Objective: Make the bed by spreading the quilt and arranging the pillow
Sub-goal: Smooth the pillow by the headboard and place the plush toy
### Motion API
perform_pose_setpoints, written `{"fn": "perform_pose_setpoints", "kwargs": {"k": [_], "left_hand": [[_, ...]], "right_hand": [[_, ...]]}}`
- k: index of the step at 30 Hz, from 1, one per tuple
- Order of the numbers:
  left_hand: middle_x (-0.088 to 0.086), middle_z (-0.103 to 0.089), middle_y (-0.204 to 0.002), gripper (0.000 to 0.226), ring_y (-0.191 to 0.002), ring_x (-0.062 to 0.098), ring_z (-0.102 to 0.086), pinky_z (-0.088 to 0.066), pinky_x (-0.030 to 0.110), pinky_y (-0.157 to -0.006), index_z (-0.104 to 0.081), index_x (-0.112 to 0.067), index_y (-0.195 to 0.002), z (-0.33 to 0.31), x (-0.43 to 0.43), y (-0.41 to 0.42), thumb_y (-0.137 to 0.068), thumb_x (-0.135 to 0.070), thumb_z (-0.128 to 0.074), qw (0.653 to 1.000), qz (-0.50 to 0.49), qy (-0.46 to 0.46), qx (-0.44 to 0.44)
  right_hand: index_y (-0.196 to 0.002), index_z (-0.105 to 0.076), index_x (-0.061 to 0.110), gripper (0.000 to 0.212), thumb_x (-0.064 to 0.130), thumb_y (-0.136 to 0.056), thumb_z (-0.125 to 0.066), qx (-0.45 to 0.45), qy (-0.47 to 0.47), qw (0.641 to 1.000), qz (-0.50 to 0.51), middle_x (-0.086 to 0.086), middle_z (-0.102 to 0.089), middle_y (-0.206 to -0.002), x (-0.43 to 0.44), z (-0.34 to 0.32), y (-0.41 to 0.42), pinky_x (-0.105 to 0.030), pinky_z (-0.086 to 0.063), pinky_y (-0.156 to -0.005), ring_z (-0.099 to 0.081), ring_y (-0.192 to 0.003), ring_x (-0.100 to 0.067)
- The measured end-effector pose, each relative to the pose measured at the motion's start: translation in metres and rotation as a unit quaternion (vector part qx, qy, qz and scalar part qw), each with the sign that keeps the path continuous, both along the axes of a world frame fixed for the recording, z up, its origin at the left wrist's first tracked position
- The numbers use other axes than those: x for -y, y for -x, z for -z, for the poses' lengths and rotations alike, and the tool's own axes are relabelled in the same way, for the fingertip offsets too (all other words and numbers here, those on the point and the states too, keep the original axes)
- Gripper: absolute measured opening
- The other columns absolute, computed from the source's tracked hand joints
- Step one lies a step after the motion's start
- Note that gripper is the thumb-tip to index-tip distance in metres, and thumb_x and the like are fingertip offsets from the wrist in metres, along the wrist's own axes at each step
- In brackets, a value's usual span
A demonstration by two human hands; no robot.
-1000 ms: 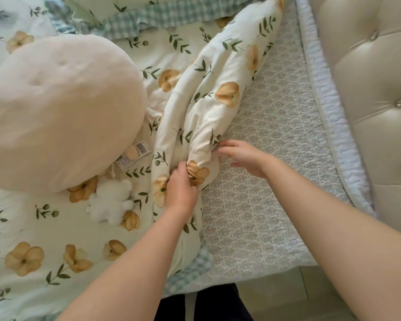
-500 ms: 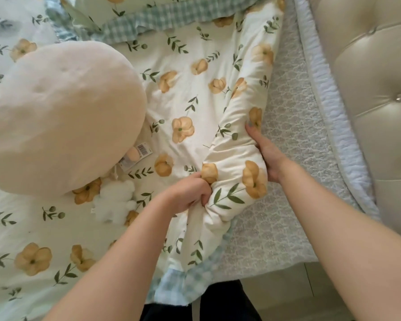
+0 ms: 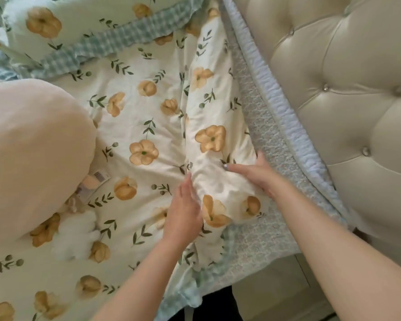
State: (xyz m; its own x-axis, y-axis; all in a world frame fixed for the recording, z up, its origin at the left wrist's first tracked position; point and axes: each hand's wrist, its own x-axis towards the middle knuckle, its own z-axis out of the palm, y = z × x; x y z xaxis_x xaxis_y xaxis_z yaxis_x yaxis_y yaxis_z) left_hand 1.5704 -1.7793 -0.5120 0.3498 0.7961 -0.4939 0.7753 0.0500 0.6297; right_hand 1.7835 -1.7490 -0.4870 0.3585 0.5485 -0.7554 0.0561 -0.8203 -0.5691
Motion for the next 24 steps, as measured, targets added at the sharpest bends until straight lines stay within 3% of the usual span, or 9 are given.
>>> {"fn": "perform_pose_setpoints", "kwargs": {"k": [2, 4, 7, 9, 12, 15, 17, 21, 24], "left_hand": [[0.0, -0.033, -0.149, 0.083, -0.131, 0.016, -0.043, -0.042, 0.036, -0.102, 0.001, -0.042, -0.15, -0.011, 0.021, -0.017, -0.089, -0.039, -0.055, 0.998, 0.0, -0.022, 0.057], [0.002, -0.003, -0.161, 0.096, -0.147, 0.02, -0.014, -0.03, 0.039, -0.111, 0.01, -0.043, -0.148, -0.011, 0.04, -0.032, -0.079, -0.06, -0.054, 0.996, 0.073, -0.035, 0.03], [0.002, 0.023, -0.158, 0.121, -0.148, 0.023, 0.009, -0.014, 0.043, -0.117, 0.02, -0.031, -0.149, 0.004, 0.055, -0.057, -0.066, -0.079, -0.054, 0.984, 0.149, -0.068, -0.065], [0.006, 0.01, -0.159, 0.127, -0.147, 0.029, -0.002, -0.019, 0.044, -0.118, 0.016, -0.022, -0.15, 0.009, 0.055, -0.071, -0.066, -0.068, -0.068, 0.974, 0.174, -0.103, -0.1], [0.012, -0.042, -0.129, 0.115, -0.113, 0.03, -0.041, -0.055, 0.038, -0.086, -0.041, -0.003, -0.137, 0.011, 0.049, -0.093, -0.038, -0.037, -0.09, 0.957, 0.215, -0.162, -0.106], [0.0, -0.049, -0.119, 0.075, -0.105, 0.023, -0.047, -0.05, 0.029, -0.07, -0.043, -0.02, -0.131, 0.01, 0.048, -0.112, -0.065, -0.025, -0.078, 0.964, 0.225, -0.123, -0.078], [-0.004, -0.049, -0.122, 0.059, -0.104, 0.022, -0.051, -0.046, 0.029, -0.072, -0.045, -0.025, -0.132, 0.013, 0.049, -0.12, -0.077, -0.016, -0.066, 0.972, 0.211, -0.099, -0.026], [-0.001, -0.052, -0.125, 0.06, -0.095, 0.025, -0.054, -0.046, 0.032, -0.067, -0.042, -0.028, -0.138, 0.021, 0.051, -0.132, -0.081, -0.015, -0.057, 0.957, 0.269, -0.104, 0.022], [0.005, -0.021, -0.152, 0.08, -0.133, 0.029, -0.034, -0.042, 0.037, -0.101, -0.012, -0.035, -0.152, 0.036, 0.059, -0.128, -0.085, -0.016, -0.052, 0.936, 0.344, 0.03, -0.07]], "right_hand": [[-0.141, -0.038, 0.011, 0.101, 0.046, -0.06, -0.087, 0.046, 0.033, 0.997, -0.048, -0.001, -0.05, -0.137, 0.013, 0.001, -0.021, -0.032, -0.045, -0.096, -0.052, -0.122, -0.023], [-0.135, -0.047, 0.012, 0.097, 0.052, -0.056, -0.087, 0.06, 0.053, 0.993, -0.084, -0.003, -0.057, -0.133, 0.024, 0.0, -0.04, -0.033, -0.048, -0.095, -0.056, -0.116, -0.021], [-0.15, -0.021, 0.014, 0.114, 0.052, -0.063, -0.084, 0.099, 0.065, 0.986, -0.114, -0.005, -0.039, -0.151, 0.039, -0.006, -0.068, -0.042, -0.04, -0.107, -0.044, -0.133, -0.026], [-0.153, 0.002, 0.025, 0.112, 0.048, -0.076, -0.075, 0.189, 0.035, 0.968, -0.162, -0.007, -0.03, -0.156, 0.047, -0.011, -0.08, -0.044, -0.04, -0.106, -0.042, -0.135, -0.032], [-0.15, 0.017, 0.039, 0.09, 0.04, -0.094, -0.054, 0.357, -0.028, 0.883, -0.303, -0.014, -0.041, -0.144, 0.059, -0.022, -0.09, -0.042, -0.048, -0.082, -0.059, -0.109, -0.039], [-0.151, -0.008, 0.046, 0.067, 0.03, -0.098, -0.046, 0.493, -0.057, 0.771, -0.399, -0.01, -0.047, -0.112, 0.075, -0.027, -0.099, -0.035, -0.043, -0.053, -0.062, -0.071, -0.029], [-0.146, -0.034, 0.042, 0.067, 0.018, -0.088, -0.06, 0.552, -0.048, 0.743, -0.375, -0.01, -0.05, -0.101, 0.085, -0.025, -0.12, -0.03, -0.033, -0.045, -0.061, -0.056, -0.027], [-0.152, -0.013, 0.04, 0.077, 0.015, -0.091, -0.053, 0.474, 0.119, 0.781, -0.389, -0.008, -0.038, -0.129, 0.09, 0.007, -0.153, -0.034, -0.042, -0.066, -0.063, -0.095, -0.027], [-0.151, -0.017, 0.028, 0.069, 0.013, -0.092, -0.05, 0.464, 0.127, 0.798, -0.363, -0.011, -0.013, -0.156, 0.083, 0.029, -0.13, -0.041, -0.038, -0.103, -0.035, -0.136, -0.032]]}}
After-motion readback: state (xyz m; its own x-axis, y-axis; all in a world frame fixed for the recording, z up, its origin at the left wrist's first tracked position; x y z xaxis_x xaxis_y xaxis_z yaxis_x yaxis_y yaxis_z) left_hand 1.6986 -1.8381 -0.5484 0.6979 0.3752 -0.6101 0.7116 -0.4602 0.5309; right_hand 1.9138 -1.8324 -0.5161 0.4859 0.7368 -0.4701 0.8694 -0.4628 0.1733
